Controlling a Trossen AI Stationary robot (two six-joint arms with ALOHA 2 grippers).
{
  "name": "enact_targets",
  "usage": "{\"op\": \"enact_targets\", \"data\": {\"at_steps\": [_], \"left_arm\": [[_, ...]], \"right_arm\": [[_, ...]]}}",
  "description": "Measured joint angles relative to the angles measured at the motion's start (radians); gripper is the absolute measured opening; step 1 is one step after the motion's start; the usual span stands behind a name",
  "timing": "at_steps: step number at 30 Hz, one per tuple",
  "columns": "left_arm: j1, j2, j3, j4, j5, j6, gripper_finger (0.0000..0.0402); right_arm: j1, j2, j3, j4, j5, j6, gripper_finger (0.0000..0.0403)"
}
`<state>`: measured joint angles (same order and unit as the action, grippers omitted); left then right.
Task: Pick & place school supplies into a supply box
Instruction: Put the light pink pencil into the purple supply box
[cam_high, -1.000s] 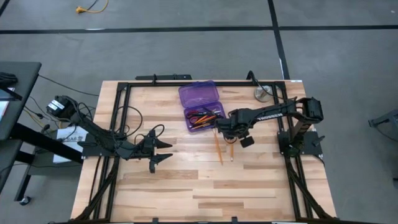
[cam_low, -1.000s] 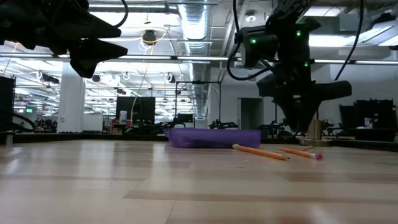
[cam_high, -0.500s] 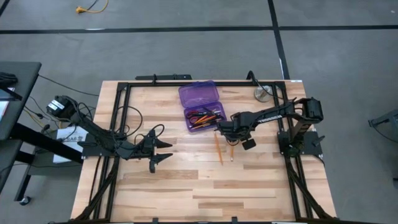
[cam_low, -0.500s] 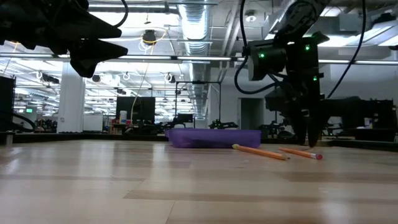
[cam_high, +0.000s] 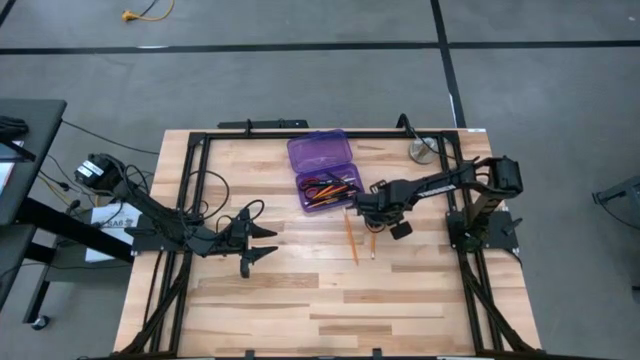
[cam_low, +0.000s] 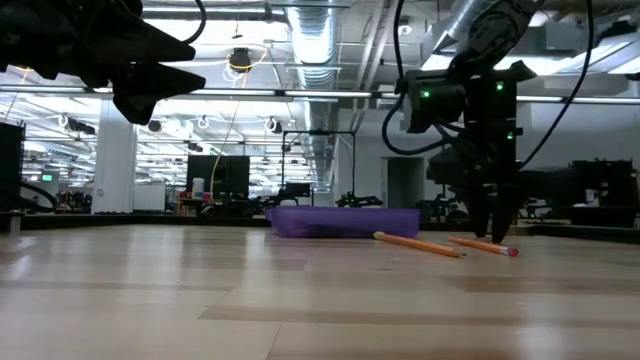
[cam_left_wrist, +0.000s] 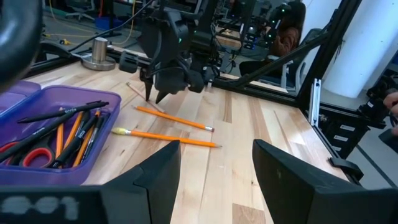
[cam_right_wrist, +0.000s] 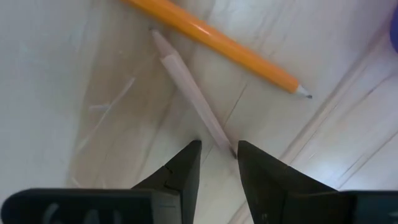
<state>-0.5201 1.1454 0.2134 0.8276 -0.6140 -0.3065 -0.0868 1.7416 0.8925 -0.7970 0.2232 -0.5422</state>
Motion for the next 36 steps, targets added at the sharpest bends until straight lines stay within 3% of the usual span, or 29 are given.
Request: {"op": "enact_targets", "data": {"at_steps": [13,24,36], "left_arm": [[0.0,0.0,0.0,0.001,0.001,-0.001,0.0188],[0.0,0.0,0.0,0.001,0.003,-0.002,0.0188],[0.0,0.0,0.0,0.001,0.002,-0.003,0.0188]], "right_arm": [[-0.024,0.018,-0.019,0.043,-0.01,-0.253,0.0087],[-0.042,0.018,-0.019,0.035,-0.022,-0.251,0.0011],[-0.043,-0.006,0.025,-0.045,-0.037,-0.137,0.0002]]}}
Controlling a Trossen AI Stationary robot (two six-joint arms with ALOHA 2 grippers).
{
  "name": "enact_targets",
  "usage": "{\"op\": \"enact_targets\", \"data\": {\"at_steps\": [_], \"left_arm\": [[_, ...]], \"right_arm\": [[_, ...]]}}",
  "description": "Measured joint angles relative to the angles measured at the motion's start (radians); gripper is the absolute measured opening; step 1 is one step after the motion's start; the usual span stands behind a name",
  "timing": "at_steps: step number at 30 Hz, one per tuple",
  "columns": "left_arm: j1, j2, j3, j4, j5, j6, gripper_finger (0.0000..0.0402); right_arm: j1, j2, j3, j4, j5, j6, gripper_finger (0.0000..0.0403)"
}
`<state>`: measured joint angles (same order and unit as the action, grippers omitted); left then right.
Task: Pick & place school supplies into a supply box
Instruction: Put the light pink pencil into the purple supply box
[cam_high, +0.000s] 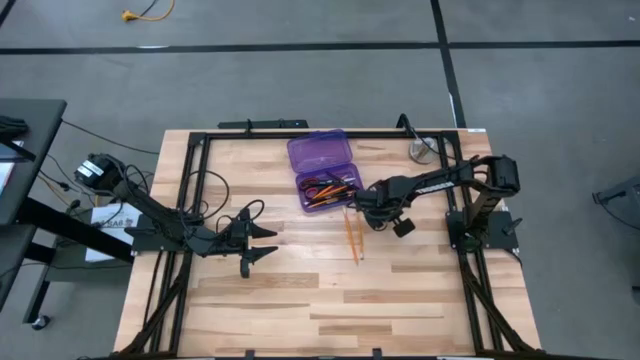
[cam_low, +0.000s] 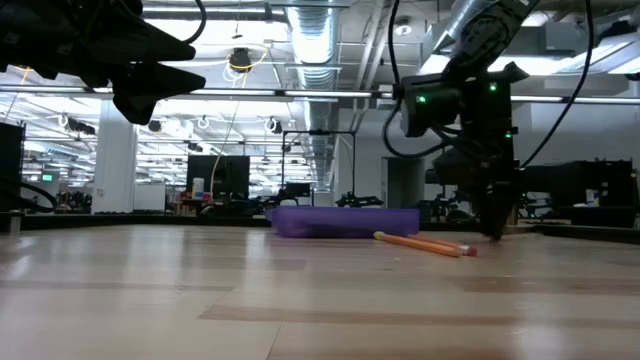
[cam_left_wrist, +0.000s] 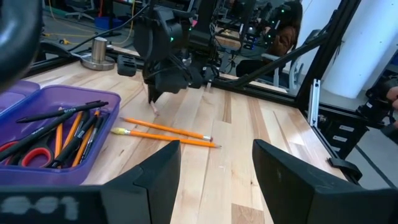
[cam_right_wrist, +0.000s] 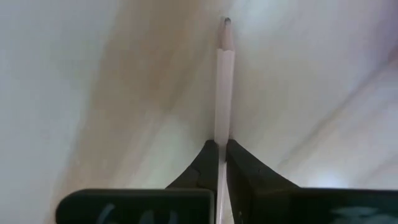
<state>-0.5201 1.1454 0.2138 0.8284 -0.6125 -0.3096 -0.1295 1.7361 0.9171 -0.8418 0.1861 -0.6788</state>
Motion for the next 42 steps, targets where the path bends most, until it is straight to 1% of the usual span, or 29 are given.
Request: {"op": "enact_targets", "data": {"at_steps": [2,5,8,12,18,22,25,28,33,36,39,42], "left_arm": [[0.0,0.0,0.0,0.0,-0.002,0.0,0.0188],[0.0,0.0,0.0,0.0,-0.001,-0.003,0.0188],[0.0,0.0,0.0,-0.001,-0.001,-0.013,0.0188],[0.0,0.0,0.0,-0.001,-0.001,-0.014,0.0188],[0.0,0.0,0.0,0.0,-0.001,-0.013,0.0188],[0.0,0.0,0.0,0.0,-0.001,-0.013,0.0188],[0.0,0.0,0.0,0.0,-0.001,-0.013,0.0188],[0.0,0.0,0.0,0.0,0.0,-0.013,0.0188],[0.0,0.0,0.0,-0.003,0.004,-0.012,0.0188],[0.0,0.0,0.0,-0.006,0.005,-0.012,0.0188],[0.0,0.0,0.0,-0.006,0.005,-0.012,0.0188],[0.0,0.0,0.0,-0.007,0.005,-0.027,0.0188]], "right_arm": [[0.001,-0.02,0.01,-0.055,0.013,0.002,0.0001],[0.005,-0.06,0.053,-0.067,0.029,0.003,0.0001],[0.009,-0.072,0.082,-0.134,0.034,0.023,0.0001],[0.006,-0.097,0.142,-0.135,0.095,0.027,0.0],[0.0,-0.093,0.277,-0.062,0.111,-0.006,0.0],[-0.018,-0.093,0.369,0.069,0.115,-0.009,0.0],[-0.037,-0.089,0.421,0.155,0.09,-0.003,0.0],[-0.054,-0.045,0.471,0.191,0.052,0.008,0.0],[-0.07,0.092,0.559,0.18,0.04,0.016,0.0],[-0.083,0.172,0.611,0.171,-0.019,0.019,0.0],[-0.092,0.235,0.672,0.111,-0.047,0.025,0.0],[-0.094,0.296,0.728,0.024,-0.05,0.025,0.0]]}}
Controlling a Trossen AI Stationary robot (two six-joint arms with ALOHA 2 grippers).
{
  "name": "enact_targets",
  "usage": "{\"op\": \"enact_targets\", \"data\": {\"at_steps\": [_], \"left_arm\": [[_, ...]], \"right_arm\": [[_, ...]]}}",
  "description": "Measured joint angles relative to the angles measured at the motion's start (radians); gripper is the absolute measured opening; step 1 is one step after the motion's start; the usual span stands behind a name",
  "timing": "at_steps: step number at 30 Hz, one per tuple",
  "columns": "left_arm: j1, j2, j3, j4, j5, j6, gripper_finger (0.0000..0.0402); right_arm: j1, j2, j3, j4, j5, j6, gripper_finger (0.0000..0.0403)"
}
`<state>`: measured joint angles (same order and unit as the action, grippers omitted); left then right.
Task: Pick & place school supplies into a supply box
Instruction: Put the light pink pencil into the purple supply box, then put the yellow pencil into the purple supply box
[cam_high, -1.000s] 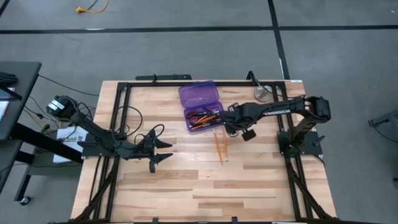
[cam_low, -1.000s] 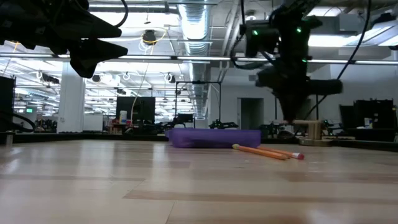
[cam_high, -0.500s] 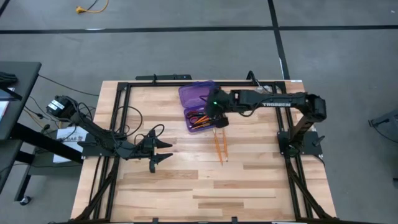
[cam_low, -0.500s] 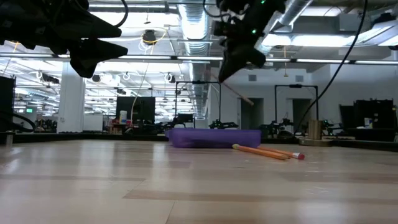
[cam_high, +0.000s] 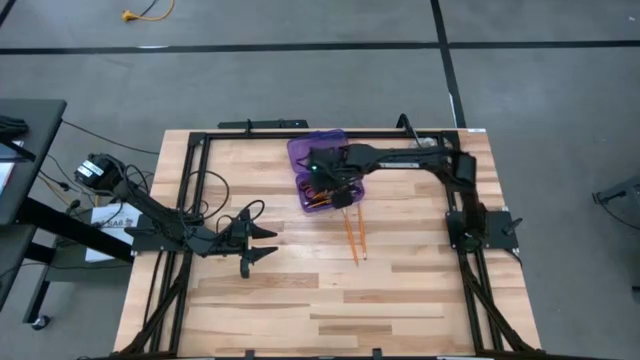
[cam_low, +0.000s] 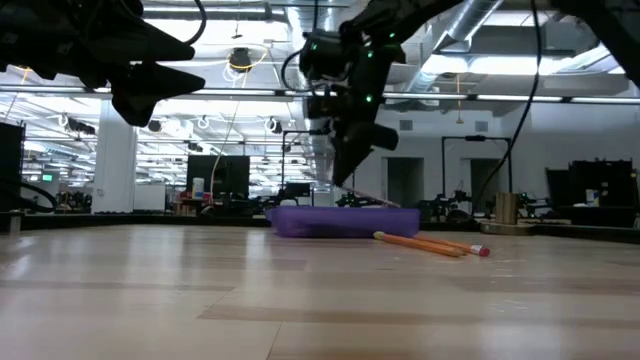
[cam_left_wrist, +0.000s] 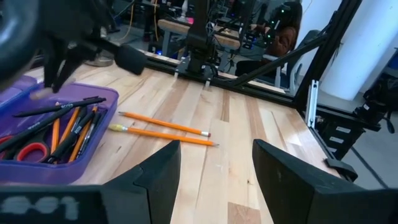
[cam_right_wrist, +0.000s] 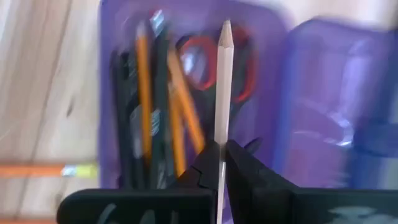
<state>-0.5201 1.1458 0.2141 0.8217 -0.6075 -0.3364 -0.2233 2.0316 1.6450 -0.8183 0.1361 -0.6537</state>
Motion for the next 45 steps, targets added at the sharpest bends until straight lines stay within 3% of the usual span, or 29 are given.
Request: {"op": "enact_targets", "data": {"at_steps": [8,20,23,27,29,32,35,39,45], "left_arm": [[0.0,0.0,0.0,0.003,0.0,-0.014,0.0188],[0.0,0.0,0.0,-0.002,0.0,-0.009,0.0188],[0.0,0.0,0.0,-0.002,0.0,-0.007,0.0188],[0.0,0.0,0.0,-0.002,-0.001,-0.007,0.0188],[0.0,0.0,0.0,-0.002,0.0,-0.007,0.0188],[0.001,0.0,0.0,-0.003,0.0,-0.016,0.0188],[0.001,0.0,0.0,-0.002,-0.002,-0.013,0.0188],[0.001,0.0,0.0,-0.002,-0.003,-0.014,0.0188],[0.001,0.0,0.0,-0.002,0.0,-0.025,0.0188]], "right_arm": [[0.0,0.088,0.06,-0.081,0.07,0.023,0.0019],[0.008,0.049,0.065,-0.078,0.079,0.095,0.0085],[0.017,0.032,0.096,-0.164,0.077,0.156,0.0094],[0.024,-0.019,0.154,-0.297,0.071,0.351,0.0097],[0.018,-0.054,0.169,-0.332,0.045,0.543,0.0097],[-0.003,-0.111,0.166,-0.403,-0.078,0.861,0.0097],[-0.007,-0.147,0.124,-0.517,-0.113,1.039,0.0097],[0.017,-0.183,-0.007,-0.51,-0.112,1.165,0.0097],[0.033,-0.19,-0.193,-0.335,-0.14,1.266,0.0097]]}}
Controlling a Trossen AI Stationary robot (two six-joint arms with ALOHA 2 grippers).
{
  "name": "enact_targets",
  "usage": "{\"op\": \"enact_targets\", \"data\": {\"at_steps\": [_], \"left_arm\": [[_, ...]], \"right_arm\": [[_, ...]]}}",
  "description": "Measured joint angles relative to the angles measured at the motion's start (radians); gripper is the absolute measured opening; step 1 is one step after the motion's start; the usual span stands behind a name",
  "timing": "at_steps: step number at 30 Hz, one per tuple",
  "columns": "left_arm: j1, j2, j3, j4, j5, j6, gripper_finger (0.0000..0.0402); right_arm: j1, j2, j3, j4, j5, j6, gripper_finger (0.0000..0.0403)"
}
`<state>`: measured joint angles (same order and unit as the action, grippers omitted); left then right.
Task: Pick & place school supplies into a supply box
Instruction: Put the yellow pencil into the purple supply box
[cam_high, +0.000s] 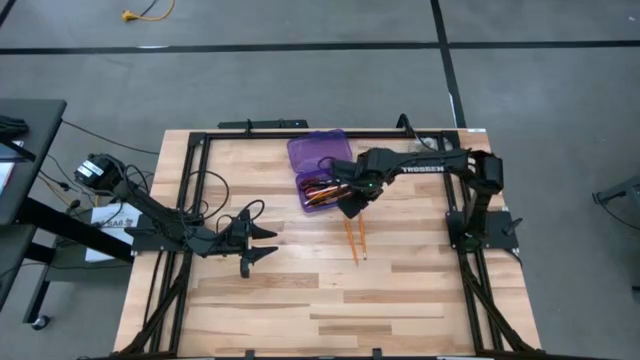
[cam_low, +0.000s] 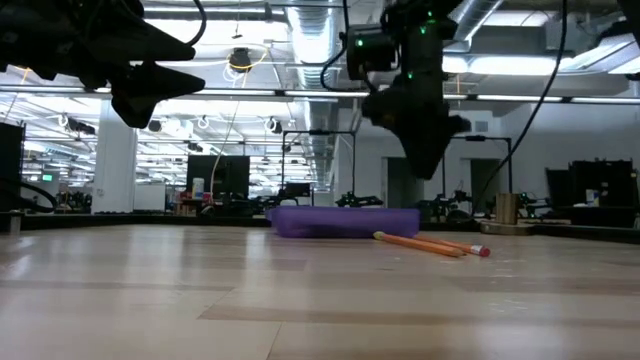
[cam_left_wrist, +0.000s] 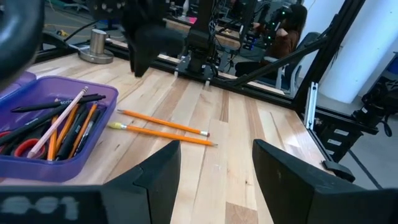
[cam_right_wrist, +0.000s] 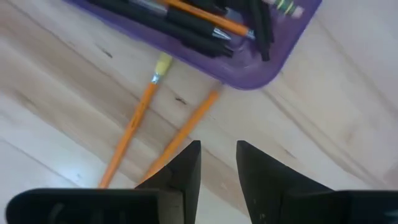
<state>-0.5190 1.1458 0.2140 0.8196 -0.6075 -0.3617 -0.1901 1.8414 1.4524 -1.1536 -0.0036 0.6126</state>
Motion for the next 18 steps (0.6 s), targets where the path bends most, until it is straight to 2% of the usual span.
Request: {"op": "enact_targets", "data": {"at_steps": [10,13,18], "left_arm": [[0.0,0.0,0.0,-0.02,0.001,-0.035,0.0188],[0.0,0.0,0.0,-0.029,0.001,-0.046,0.0188],[0.0,0.0,0.0,-0.029,0.002,-0.046,0.0188]], "right_arm": [[0.017,0.004,-0.131,0.138,-0.028,0.079,0.0098],[0.027,0.012,-0.166,0.16,-0.065,0.097,0.0098],[0.055,0.012,-0.19,0.22,-0.078,0.13,0.0098]]}}
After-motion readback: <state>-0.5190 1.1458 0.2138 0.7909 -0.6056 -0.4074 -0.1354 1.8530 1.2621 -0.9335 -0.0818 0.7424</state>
